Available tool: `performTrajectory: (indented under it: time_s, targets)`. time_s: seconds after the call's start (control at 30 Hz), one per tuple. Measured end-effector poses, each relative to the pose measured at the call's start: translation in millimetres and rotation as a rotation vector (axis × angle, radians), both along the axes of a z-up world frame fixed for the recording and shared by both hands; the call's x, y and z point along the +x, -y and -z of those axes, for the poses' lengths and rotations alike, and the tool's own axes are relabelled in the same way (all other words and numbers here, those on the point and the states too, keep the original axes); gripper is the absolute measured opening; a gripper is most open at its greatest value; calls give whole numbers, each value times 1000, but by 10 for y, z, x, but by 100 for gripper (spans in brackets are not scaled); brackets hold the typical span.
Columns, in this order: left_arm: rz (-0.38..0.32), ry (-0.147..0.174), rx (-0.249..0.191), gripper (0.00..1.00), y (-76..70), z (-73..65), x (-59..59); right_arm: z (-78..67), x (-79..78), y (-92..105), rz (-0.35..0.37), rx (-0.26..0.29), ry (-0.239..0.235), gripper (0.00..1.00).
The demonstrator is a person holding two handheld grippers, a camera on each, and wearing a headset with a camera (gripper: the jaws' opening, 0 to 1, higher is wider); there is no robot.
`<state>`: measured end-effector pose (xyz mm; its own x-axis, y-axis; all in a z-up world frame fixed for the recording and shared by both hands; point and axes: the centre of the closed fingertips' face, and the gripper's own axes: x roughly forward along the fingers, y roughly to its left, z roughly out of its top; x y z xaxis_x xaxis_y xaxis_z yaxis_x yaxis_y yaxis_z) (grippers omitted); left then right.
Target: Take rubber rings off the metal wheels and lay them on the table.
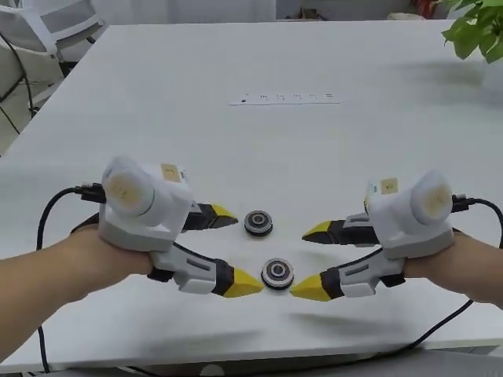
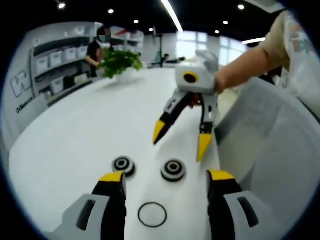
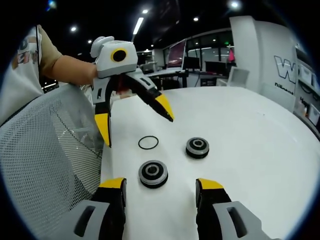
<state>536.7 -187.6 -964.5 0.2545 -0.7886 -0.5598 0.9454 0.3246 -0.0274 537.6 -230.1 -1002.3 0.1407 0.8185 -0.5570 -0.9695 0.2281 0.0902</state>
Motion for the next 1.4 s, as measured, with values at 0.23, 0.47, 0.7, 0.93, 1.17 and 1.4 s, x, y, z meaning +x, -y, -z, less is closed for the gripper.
performTrajectory:
  time_s: [0.23, 0.47, 0.7, 0.93, 1.17, 1.4]
  targets:
    - [17, -19, -6, 56, 88, 66, 6, 53, -9, -20, -4, 7, -7, 45]
    - [30, -37, 0, 48, 118, 145, -20, 77, -31, -52, -19, 16, -11, 35]
    - [39, -42, 4, 41, 165, 188, -16, 104, -44, -69, -30, 16, -16, 28]
    - [51, -52, 10, 34, 222, 243, -25, 127, -50, -92, -37, 16, -22, 23]
    - [60, -57, 22, 29, 261, 311, -39, 145, -66, -90, -41, 13, -26, 20]
    - [51, -51, 9, 22, 290, 301, -18, 167, -72, -79, -35, 14, -34, 18]
